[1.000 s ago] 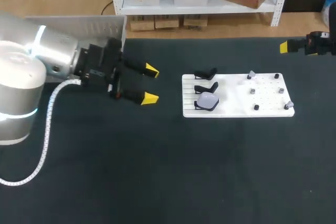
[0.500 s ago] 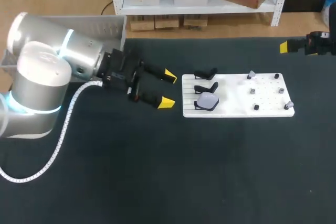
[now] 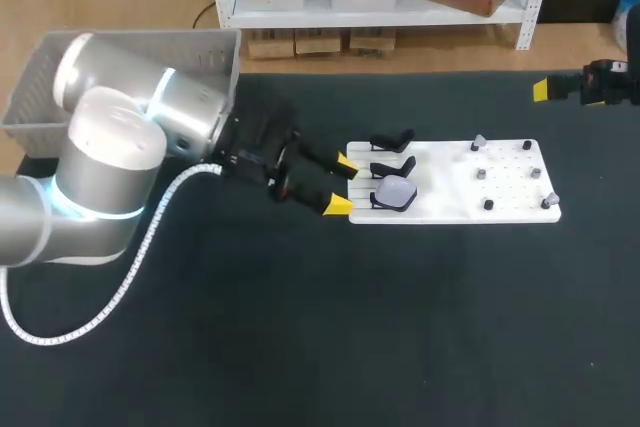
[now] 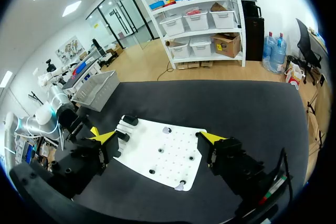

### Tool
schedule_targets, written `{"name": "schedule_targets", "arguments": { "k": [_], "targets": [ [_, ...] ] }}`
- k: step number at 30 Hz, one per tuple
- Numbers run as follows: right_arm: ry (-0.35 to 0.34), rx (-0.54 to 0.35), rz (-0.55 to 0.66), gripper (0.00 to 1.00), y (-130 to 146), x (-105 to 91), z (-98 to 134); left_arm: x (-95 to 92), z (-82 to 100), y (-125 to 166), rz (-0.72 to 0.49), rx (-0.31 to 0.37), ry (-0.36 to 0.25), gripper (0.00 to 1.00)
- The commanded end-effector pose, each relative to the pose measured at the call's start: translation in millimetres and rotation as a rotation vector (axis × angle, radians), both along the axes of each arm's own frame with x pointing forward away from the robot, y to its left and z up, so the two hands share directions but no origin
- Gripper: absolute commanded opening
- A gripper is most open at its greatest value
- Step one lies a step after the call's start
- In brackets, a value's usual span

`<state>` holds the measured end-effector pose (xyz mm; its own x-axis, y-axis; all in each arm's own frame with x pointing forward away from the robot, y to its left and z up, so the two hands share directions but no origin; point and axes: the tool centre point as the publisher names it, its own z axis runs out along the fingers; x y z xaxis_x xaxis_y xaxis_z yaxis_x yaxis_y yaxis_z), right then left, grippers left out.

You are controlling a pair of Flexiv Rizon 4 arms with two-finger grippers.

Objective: Pick up each earbud case from the left stands, insert the matching earbuds, close the lid, and place the case in the box.

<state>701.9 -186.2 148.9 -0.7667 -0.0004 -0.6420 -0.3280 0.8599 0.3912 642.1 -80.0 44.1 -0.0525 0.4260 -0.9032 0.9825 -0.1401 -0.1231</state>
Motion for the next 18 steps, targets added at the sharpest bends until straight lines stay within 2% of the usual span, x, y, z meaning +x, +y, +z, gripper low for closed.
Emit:
{"name": "schedule_targets", "arguments": {
  "k": [1, 7, 11, 18],
  "targets": [
    [0.0, -0.002, -0.001, 1.0, 0, -0.6, 0, 2.9, -6.7, -5, 0.004, -0.002, 0.001, 0.72],
    [0.0, -0.002, -0.001, 1.0, 0, -0.6, 0, 4.8, -8.7, -11, 0.007, -0.011, 0.007, 0.72],
    [0.0, -0.002, -0.001, 1.0, 0, -0.6, 0, 3.9, -11.4, -16, 0.002, -0.012, 0.012, 0.76],
    [0.0, -0.002, -0.001, 1.0, 0, -0.6, 0, 2.8, -16.4, -25, -0.008, -0.01, 0.017, 0.7]
  ]
}}
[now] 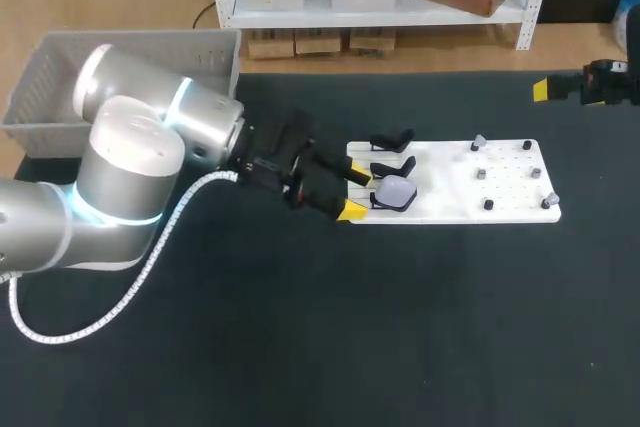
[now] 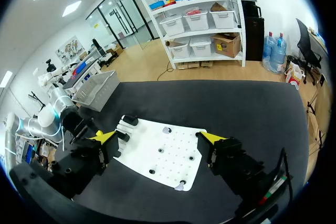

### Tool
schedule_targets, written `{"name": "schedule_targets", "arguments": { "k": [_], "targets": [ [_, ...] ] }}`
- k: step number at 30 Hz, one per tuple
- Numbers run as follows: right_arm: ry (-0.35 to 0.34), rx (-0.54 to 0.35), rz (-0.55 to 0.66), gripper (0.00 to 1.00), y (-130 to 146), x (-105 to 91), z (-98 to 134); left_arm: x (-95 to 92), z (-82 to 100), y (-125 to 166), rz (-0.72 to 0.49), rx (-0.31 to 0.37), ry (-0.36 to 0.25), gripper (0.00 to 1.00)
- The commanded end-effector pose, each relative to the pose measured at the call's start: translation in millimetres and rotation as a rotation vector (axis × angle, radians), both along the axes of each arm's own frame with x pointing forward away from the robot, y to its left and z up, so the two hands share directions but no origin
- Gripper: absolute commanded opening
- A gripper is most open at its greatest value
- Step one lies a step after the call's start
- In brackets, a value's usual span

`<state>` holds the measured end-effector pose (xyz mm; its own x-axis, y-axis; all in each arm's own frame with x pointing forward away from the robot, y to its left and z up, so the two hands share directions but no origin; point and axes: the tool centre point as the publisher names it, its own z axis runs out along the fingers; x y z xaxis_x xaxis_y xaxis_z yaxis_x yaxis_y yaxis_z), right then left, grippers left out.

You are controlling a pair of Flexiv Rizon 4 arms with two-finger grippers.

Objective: Pick up each earbud case from the left stands, insert the matching earbuds, close the lid, and place the case in the box.

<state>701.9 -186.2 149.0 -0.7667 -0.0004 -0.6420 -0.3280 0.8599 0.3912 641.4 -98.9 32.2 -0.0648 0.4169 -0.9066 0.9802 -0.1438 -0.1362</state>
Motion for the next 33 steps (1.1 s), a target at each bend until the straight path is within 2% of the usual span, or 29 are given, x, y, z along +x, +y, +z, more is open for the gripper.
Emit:
{"name": "schedule_targets", "arguments": {
  "k": [1, 3, 11, 22, 33],
  "targets": [
    [0.0, -0.002, -0.001, 1.0, 0, -0.6, 0, 3.6, -5.2, -7, -0.005, 0.001, 0.003, 0.7],
    [0.0, -0.002, -0.001, 1.0, 0, -0.6, 0, 4.1, -6.5, -8, -0.004, 0.003, 0.003, 0.65],
    [0.0, -0.002, -0.001, 1.0, 0, -0.6, 0, 8.9, -7.0, -12, -0.001, 0.005, 0.003, 0.57],
    [0.0, -0.002, -0.001, 1.0, 0, -0.6, 0, 10.4, -10.6, -19, -0.013, 0.011, 0.007, 0.57],
    [0.0, -0.002, -0.001, 1.0, 0, -0.6, 0, 14.2, -12.4, -23, -0.015, 0.01, 0.008, 0.52]
  ]
}}
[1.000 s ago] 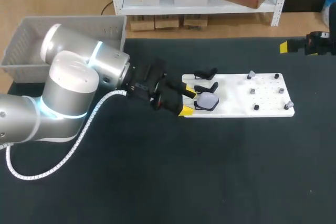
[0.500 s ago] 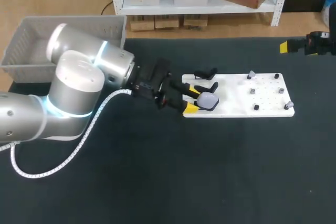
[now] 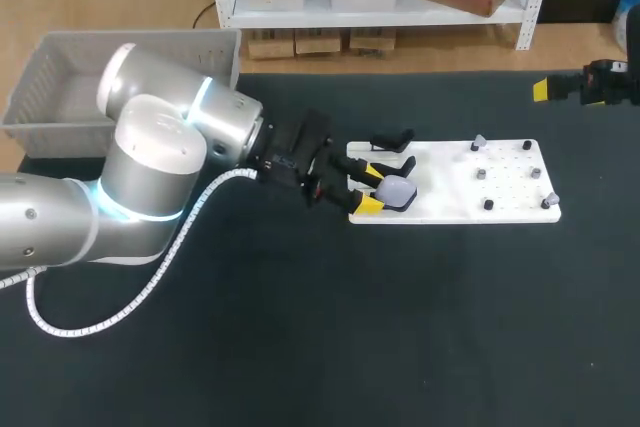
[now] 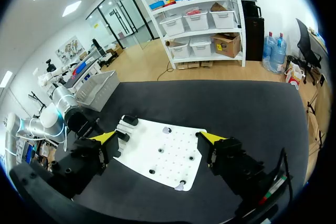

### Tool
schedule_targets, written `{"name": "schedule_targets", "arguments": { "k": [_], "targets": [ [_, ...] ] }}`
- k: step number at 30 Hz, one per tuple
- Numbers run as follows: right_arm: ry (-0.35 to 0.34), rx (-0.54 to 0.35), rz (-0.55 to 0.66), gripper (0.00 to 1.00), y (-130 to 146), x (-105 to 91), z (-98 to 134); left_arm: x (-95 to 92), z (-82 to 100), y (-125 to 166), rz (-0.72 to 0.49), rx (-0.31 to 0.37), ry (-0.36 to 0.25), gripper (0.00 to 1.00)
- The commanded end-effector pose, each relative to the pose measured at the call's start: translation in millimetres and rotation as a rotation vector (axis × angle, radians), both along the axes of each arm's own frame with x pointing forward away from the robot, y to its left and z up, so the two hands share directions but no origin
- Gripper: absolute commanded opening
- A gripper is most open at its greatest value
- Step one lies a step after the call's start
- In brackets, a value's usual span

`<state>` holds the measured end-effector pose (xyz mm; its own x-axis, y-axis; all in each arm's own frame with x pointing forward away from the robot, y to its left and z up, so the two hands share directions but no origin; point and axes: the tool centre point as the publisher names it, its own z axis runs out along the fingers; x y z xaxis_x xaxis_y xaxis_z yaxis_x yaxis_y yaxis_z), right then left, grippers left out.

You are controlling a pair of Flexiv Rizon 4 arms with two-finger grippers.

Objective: Pick up each earbud case from the left stands, insert the matching earbuds, close the lid, and place the case in the box.

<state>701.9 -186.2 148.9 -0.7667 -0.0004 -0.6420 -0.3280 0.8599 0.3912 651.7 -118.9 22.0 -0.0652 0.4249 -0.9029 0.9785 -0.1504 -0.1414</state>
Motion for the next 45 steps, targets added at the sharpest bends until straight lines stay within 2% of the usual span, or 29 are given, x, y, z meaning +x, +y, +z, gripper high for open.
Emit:
{"name": "schedule_targets", "arguments": {
  "k": [1, 28, 32, 35, 41, 45],
  "targets": [
    [0.0, -0.002, -0.001, 1.0, 0, -0.6, 1, 4.0, -2.3, -3, -0.007, 0.002, 0.004, 0.51],
    [0.0, -0.002, -0.001, 1.0, 0, -0.6, 1, 8.1, -7.9, -13, -0.019, 0.011, 0.011, 0.44],
    [0.0, -0.002, -0.001, 1.0, 0, -0.6, 1, 7.7, -7.7, -15, -0.023, 0.01, 0.012, 0.28],
    [0.0, -0.002, -0.001, 1.0, 0, -0.6, 1, 6.2, -7.4, -15, -0.028, 0.009, 0.01, 0.0],
    [0.0, -0.002, -0.001, 1.0, 0, -0.6, 1, 1.1, 0.3, -10, -0.036, -0.009, -0.002, 0.0],
    [0.0, -0.002, -0.001, 1.0, 0, -0.6, 1, -1.7, 18.0, 0, -0.005, -0.053, -0.027, 0.0]
  ]
}}
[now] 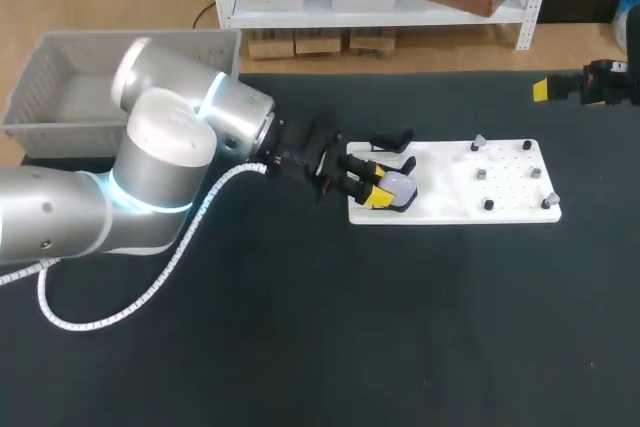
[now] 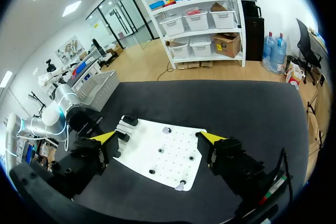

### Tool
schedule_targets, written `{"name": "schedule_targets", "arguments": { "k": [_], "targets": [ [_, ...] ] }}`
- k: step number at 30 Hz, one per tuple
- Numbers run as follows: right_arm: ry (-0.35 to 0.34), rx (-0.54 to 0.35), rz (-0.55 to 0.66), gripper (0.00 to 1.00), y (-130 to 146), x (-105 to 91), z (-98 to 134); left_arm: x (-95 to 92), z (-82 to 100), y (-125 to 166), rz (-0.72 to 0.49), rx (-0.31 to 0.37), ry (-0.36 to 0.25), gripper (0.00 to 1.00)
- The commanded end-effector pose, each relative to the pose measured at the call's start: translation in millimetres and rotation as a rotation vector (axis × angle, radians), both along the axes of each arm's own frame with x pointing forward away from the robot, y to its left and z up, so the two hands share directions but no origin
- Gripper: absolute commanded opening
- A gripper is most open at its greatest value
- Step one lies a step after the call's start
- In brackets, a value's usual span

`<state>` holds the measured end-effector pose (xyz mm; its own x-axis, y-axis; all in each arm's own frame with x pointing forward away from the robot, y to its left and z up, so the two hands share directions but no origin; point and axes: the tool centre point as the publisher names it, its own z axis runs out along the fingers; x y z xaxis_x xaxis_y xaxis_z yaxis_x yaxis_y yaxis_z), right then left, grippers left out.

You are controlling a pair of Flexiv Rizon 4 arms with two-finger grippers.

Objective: Pick up each earbud case from the left stands, insert the matching earbuds, close the lid, and place the case in the box.

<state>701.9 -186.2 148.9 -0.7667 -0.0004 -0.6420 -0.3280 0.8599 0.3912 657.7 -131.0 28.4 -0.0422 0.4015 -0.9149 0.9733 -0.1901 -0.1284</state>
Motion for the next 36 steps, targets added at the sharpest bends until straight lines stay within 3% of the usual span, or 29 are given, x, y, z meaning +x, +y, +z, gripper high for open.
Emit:
{"name": "schedule_targets", "arguments": {
  "k": [1, 10, 14, 21, 25, 36],
  "targets": [
    [0.0, -0.002, -0.001, 1.0, 0, -0.6, 1, -8.2, 20.4, 16, 0.053, -0.054, -0.02, 0.0],
    [0.0, -0.002, -0.001, 1.0, 0, -0.6, 1, -11.4, 78.3, 30, 0.126, -0.321, 0.033, 0.0],
    [0.0, -0.002, -0.001, 1.0, 0, -0.6, 1, -13.2, 94.0, 29, 0.109, -0.372, 0.02, 0.0],
    [0.0, -0.002, -0.001, 1.0, 0, -0.6, 1, -12.2, 106.1, 25, 0.073, -0.395, -0.025, 0.0],
    [0.0, -0.002, -0.001, 1.0, 0, -0.6, 1, -11.7, 109.5, 22, 0.048, -0.364, -0.077, 0.0],
    [0.0, -0.002, -0.001, 1.0, 0, -0.6, 1, -7.9, 113.3, 23, 0.033, -0.423, -0.063, 0.0]
  ]
}}
